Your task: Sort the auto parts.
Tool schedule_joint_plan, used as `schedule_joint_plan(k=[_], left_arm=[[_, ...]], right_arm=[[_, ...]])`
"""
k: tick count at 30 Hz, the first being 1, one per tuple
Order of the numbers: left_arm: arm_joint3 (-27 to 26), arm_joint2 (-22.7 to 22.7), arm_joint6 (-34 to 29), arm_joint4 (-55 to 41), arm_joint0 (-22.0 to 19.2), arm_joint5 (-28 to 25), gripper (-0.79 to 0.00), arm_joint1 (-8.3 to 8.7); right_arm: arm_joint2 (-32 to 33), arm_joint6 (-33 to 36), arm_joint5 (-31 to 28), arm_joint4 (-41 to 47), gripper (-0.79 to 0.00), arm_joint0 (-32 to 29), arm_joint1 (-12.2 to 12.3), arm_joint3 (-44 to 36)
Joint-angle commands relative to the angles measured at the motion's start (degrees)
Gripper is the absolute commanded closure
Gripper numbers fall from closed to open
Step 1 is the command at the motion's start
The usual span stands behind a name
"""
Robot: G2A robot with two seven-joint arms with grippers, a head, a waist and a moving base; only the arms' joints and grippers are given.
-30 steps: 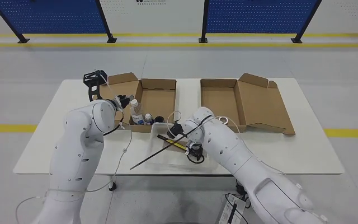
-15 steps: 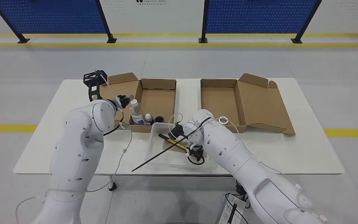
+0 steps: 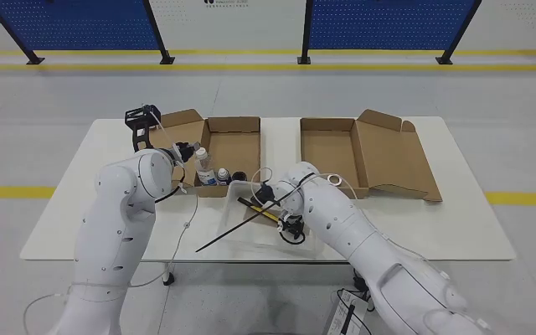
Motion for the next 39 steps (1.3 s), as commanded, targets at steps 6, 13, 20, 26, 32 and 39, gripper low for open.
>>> schedule_joint_plan(k=[6,13,20,26,32,39], left_arm=[[0.0,0.0,0.0,0.0,0.0,0.0,-0.785,0.00],[0.0,0.0,0.0,0.0,0.0,0.0,-0.785,0.00],[0.0,0.0,0.0,0.0,0.0,0.0,-0.785,0.00],[0.0,0.0,0.0,0.0,0.0,0.0,-0.785,0.00],[0.0,0.0,0.0,0.0,0.0,0.0,-0.785,0.00],[0.0,0.0,0.0,0.0,0.0,0.0,-0.785,0.00]], right_arm=[[-0.3,-0.8,0.0,0.9,0.000,0.1,-0.4,1.0],[1.1,-1.1,0.5,1.9,0.000,-0.2,0.2,-0.9],[4.7,0.0,2.2,2.1,0.000,-2.8,2.1,-8.3],[10.2,2.0,3.8,1.8,0.000,-7.1,4.7,-18.9],[15.9,3.7,4.1,2.5,0.000,-12.5,7.2,-28.7],[16.5,3.7,5.6,-1.0,0.000,-15.6,9.2,-33.4]])
